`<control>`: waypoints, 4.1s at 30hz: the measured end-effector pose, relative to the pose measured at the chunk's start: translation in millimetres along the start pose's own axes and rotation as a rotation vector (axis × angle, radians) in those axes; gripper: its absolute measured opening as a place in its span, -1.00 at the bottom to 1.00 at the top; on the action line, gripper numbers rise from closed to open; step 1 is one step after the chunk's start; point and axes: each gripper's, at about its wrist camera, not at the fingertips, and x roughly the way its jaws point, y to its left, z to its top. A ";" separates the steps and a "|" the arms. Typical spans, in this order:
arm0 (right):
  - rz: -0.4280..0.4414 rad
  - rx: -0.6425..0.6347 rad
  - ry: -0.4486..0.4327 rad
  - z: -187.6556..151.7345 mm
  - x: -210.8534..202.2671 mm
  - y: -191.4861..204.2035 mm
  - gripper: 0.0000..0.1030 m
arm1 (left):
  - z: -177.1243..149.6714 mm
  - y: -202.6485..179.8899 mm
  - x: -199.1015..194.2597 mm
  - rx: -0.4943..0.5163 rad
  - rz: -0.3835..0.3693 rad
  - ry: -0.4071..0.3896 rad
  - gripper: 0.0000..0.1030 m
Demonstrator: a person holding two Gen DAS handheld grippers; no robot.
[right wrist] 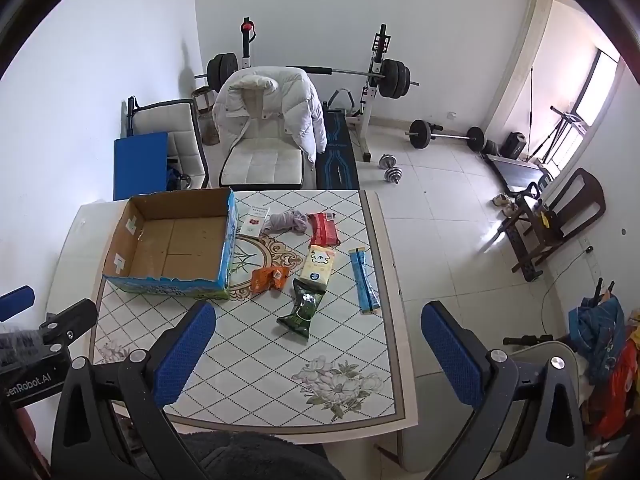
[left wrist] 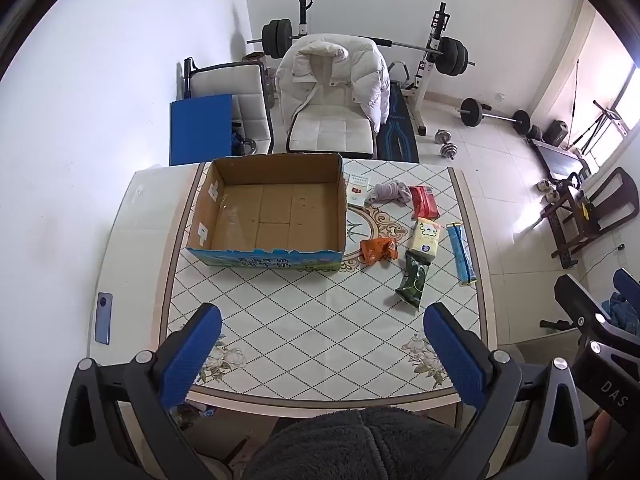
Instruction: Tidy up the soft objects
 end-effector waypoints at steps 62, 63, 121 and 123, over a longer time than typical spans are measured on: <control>-0.017 -0.015 -0.061 -8.9 -16.8 -3.8 1.00 | -11.8 1.4 -16.6 -0.009 0.021 -0.067 1.00; -0.019 -0.016 -0.063 -8.9 -16.7 -3.5 1.00 | -12.0 1.6 -16.6 -0.010 0.022 -0.067 1.00; 0.325 0.377 0.763 -104.1 464.6 -54.7 -0.29 | 82.4 -132.8 371.6 0.192 0.088 0.477 0.98; 0.299 0.391 0.737 -102.5 451.0 -73.6 -0.29 | 85.5 -151.7 382.6 0.198 0.033 0.515 0.98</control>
